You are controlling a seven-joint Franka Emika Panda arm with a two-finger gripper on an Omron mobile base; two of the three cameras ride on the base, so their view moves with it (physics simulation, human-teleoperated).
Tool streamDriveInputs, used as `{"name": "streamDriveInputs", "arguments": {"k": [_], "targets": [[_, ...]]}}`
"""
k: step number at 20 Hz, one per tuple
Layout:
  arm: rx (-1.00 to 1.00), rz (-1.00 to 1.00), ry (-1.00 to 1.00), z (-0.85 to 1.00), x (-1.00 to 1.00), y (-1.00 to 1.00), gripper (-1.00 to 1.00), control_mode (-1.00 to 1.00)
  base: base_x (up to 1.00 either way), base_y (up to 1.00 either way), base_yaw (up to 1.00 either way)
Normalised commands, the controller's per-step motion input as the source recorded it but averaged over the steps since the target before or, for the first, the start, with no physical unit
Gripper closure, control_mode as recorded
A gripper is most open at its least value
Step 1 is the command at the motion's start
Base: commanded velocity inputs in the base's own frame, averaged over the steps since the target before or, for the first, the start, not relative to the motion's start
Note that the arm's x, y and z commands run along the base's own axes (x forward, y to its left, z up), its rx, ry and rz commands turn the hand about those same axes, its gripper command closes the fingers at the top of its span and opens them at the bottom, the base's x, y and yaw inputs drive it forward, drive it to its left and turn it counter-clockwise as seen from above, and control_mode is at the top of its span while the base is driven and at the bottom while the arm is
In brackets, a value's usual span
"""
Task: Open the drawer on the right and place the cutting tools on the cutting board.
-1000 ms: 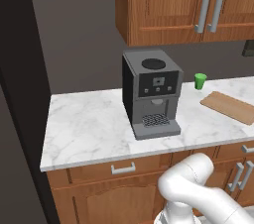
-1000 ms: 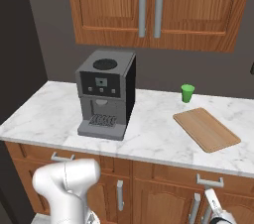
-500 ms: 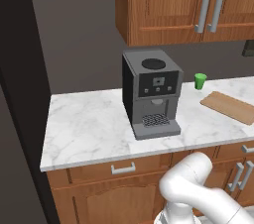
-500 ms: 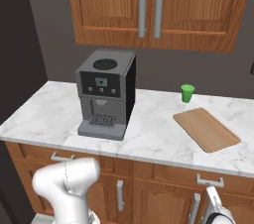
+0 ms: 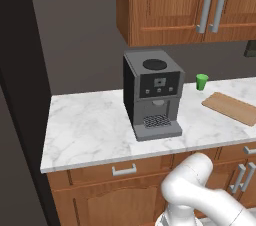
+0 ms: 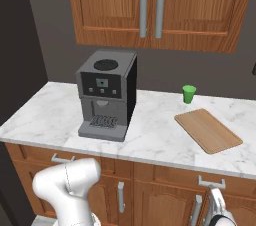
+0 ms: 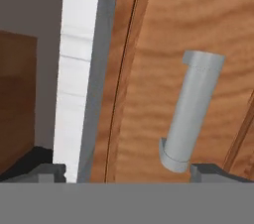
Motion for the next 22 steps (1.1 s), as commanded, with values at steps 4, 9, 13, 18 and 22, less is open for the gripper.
{"name": "streamDriveInputs", "arguments": {"k": [4, 9, 13, 18, 22], "targets": [[0.09, 0.00, 0.00, -0.18, 0.11, -0.05, -1.00, -1.00, 0.00, 0.00, 0.00], [0.08, 0.00, 0.00, -0.14, 0.16, -0.01, -1.00, -1.00, 0.00, 0.00, 0.00], [0.07, 0.00, 0.00, -0.13, 0.21, 0.00, -1.00, -1.00, 0.00, 0.00, 0.00], [0.05, 0.00, 0.00, -0.18, 0.21, 0.00, -1.00, -1.00, 0.00, 0.00, 0.00], [0.04, 0.00, -0.01, -0.22, 0.19, 0.00, -1.00, -1.00, 0.00, 0.00, 0.00]]}}
